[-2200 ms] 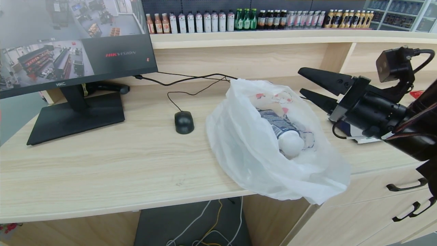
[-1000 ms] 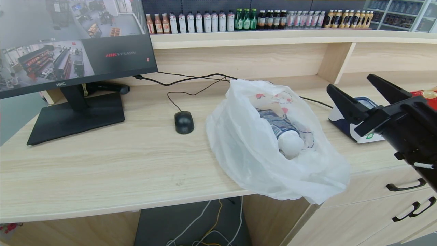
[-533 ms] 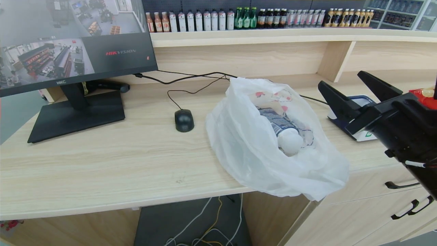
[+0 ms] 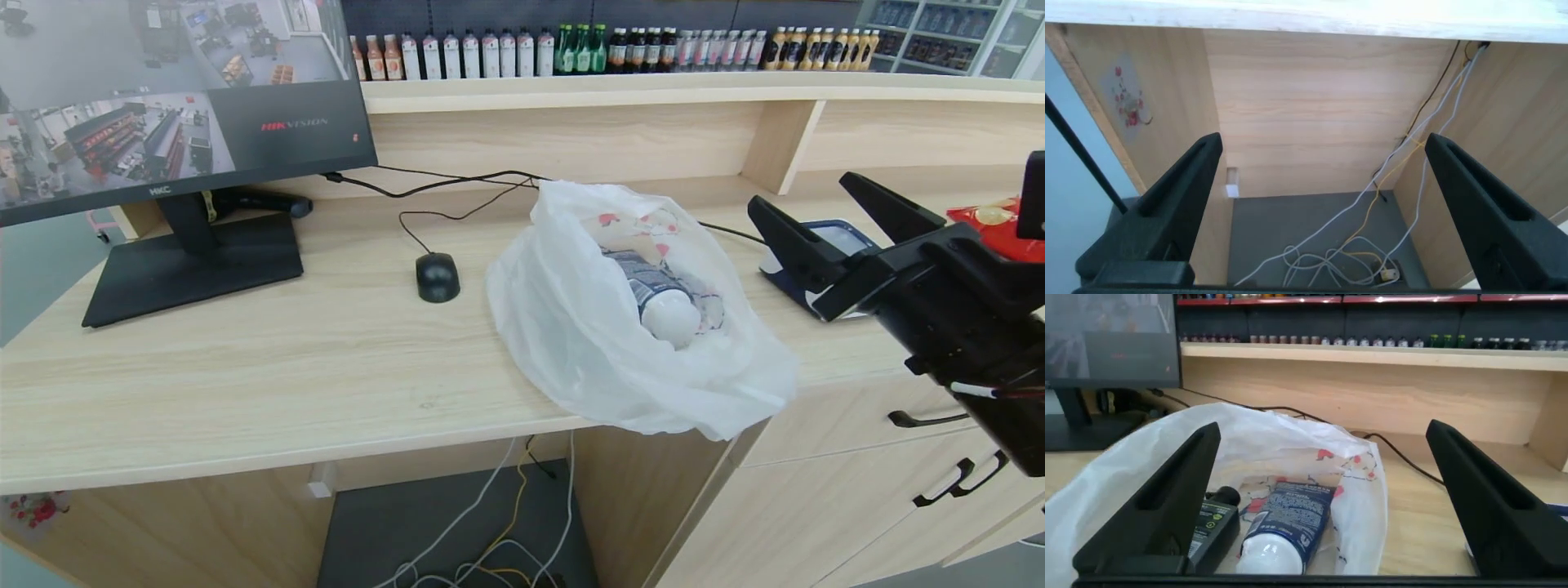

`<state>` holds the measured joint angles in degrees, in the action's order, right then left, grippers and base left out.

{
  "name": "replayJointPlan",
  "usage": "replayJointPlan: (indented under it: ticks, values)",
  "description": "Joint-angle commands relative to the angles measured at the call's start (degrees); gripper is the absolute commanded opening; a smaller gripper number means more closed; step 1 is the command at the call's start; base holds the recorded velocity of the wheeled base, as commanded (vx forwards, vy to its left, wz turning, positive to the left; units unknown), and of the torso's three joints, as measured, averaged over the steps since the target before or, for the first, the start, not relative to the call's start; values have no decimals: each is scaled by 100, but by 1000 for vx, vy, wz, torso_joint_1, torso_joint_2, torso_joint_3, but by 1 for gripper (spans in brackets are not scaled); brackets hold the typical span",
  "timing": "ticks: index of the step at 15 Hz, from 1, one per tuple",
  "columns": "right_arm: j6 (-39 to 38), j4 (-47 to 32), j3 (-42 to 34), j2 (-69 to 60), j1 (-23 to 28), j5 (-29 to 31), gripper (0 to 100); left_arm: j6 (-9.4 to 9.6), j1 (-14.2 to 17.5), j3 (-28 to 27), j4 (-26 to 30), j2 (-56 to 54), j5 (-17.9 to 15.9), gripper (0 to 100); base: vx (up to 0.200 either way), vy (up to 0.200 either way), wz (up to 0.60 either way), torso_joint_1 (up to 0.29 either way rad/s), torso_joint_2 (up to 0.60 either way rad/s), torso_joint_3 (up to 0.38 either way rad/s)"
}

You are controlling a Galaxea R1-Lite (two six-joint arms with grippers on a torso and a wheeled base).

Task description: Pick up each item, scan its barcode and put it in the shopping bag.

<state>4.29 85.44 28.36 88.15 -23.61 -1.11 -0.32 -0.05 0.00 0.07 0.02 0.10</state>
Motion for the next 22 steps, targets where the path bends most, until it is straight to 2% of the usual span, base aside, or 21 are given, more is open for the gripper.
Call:
replayJointPlan:
  ticks: [1, 9, 12, 22]
  values:
    - [37, 7, 3, 36, -12, 5, 100, -3, 5, 0, 1, -2, -1, 100, 0, -200, 0, 7, 2, 7]
    - [89, 139, -225, -246, 120, 49, 100, -12, 5, 0, 1, -2, -1, 100, 0, -200, 0, 5, 3, 3]
    - [89, 148, -357, -290, 217, 14, 100, -12, 5, 0, 1, -2, -1, 100, 0, -200, 600, -1, 5, -1]
    - [89, 139, -524, -562, 261, 5, 100, -21, 5, 0, 1, -2, -1, 100, 0, -200, 0, 3, 2, 3]
